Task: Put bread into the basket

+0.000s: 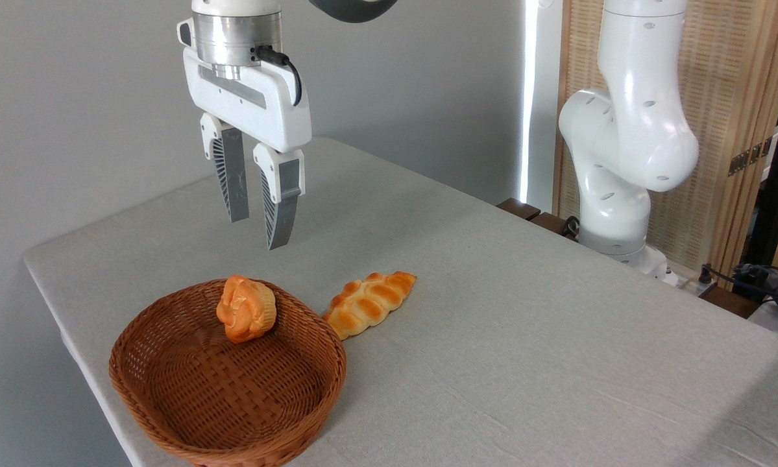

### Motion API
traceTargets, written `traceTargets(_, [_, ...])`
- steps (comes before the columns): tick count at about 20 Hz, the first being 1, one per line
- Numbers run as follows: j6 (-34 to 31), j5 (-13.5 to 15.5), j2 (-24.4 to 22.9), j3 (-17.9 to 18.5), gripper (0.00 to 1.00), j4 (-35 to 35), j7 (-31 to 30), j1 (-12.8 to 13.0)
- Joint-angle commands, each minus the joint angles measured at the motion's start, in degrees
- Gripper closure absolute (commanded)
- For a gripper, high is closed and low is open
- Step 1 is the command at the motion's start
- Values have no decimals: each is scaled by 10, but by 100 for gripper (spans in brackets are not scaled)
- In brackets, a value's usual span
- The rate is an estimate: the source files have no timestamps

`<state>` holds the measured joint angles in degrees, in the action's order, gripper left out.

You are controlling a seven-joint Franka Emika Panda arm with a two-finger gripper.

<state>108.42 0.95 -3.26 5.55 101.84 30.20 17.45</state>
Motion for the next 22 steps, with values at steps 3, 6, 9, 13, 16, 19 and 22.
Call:
traceTargets(3, [-19, -2, -4, -6, 0, -9, -10, -8])
traceTargets(6, [-19, -2, -3, -10, 0, -9, -13, -7])
traceTargets(9, [-20, -2, -3, -10, 0, -9, -10, -7])
traceTargets(13, [-29, -2, -3, -11, 0, -9, -11, -7])
traceTargets(16, [-48, -2, -3, -8, 0, -10, -8, -7])
traceTargets(19, [-58, -3, -3, -10, 0, -11, -9, -6])
traceTargets(22, [-83, -1, -4, -13, 0, -12, -12, -5])
